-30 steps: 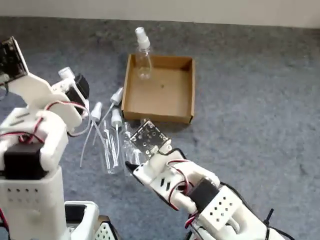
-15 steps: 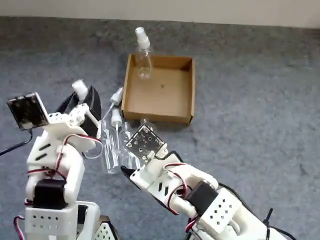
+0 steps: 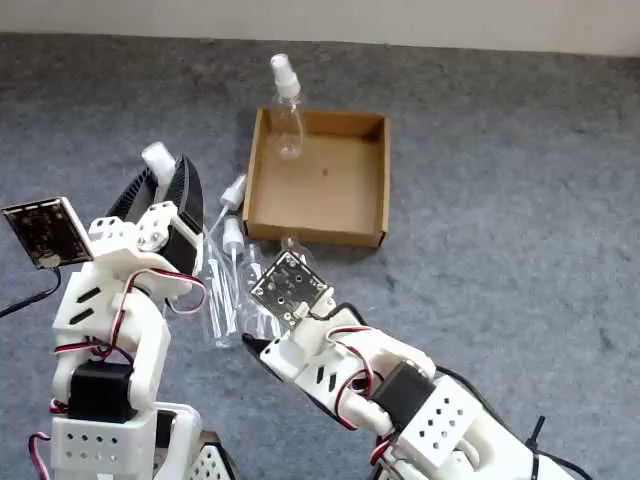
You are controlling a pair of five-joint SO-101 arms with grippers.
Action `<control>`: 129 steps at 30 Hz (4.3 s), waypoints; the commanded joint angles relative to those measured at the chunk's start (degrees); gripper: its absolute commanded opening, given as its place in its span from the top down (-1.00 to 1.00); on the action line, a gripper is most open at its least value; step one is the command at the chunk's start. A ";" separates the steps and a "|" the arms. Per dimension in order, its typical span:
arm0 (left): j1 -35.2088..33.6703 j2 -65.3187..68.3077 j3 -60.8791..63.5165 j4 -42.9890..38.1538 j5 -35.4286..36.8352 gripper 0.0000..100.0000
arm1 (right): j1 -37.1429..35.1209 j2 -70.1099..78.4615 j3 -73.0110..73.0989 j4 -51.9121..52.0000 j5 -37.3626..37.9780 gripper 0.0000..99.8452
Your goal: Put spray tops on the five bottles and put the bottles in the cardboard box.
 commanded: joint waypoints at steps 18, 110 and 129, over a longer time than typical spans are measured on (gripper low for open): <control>12.44 -0.48 0.40 12.66 -0.62 0.99 | 8.13 -1.36 -1.01 -3.47 -2.73 0.99; 14.46 -18.77 22.55 4.22 -31.38 0.55 | 17.19 8.75 -26.51 -5.76 -10.64 0.99; 20.70 -18.86 12.09 19.52 -28.04 0.42 | 16.84 11.74 -20.70 -22.46 -10.64 0.99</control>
